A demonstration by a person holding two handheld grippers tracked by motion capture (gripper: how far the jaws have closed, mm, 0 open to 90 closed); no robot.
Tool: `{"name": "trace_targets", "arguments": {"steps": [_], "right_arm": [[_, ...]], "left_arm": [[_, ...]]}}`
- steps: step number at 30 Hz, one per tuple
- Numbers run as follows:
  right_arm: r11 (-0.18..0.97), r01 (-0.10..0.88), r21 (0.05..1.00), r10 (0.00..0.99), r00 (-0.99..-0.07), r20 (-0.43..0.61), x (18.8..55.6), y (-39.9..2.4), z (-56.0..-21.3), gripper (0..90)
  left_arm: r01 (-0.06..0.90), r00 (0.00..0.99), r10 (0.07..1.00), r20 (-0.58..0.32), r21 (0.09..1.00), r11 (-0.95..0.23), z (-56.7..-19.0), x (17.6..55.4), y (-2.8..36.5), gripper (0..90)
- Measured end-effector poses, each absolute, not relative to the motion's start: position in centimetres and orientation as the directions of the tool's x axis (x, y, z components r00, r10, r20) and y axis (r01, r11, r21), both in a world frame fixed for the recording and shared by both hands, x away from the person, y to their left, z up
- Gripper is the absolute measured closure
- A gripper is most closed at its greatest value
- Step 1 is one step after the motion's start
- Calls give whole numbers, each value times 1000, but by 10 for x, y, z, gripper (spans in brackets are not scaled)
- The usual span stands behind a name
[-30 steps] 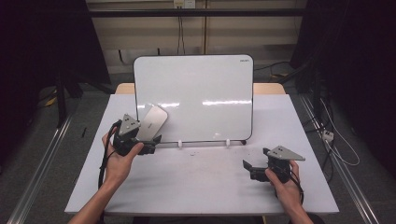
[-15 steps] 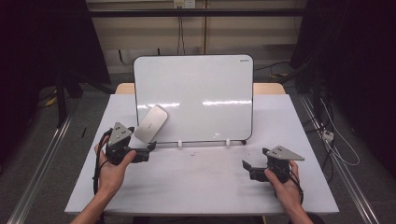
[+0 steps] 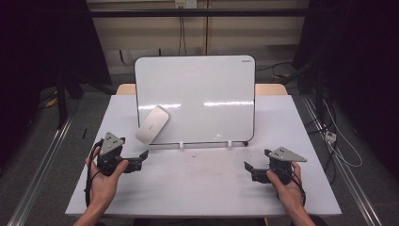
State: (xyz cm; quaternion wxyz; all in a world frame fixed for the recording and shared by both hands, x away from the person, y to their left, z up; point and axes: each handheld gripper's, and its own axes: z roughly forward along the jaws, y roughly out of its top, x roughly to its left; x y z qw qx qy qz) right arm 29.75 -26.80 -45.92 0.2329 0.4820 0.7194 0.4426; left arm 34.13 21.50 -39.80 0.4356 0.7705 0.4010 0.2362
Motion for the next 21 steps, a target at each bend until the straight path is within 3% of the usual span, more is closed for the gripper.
{"name": "trace_targets", "arguments": {"steps": [21], "right_arm": [[143,487,861,900,-426,91,297,-268,-459,56]], "left_arm": [[440,556,831,19,841,-313,-422,324,218,53]]}}
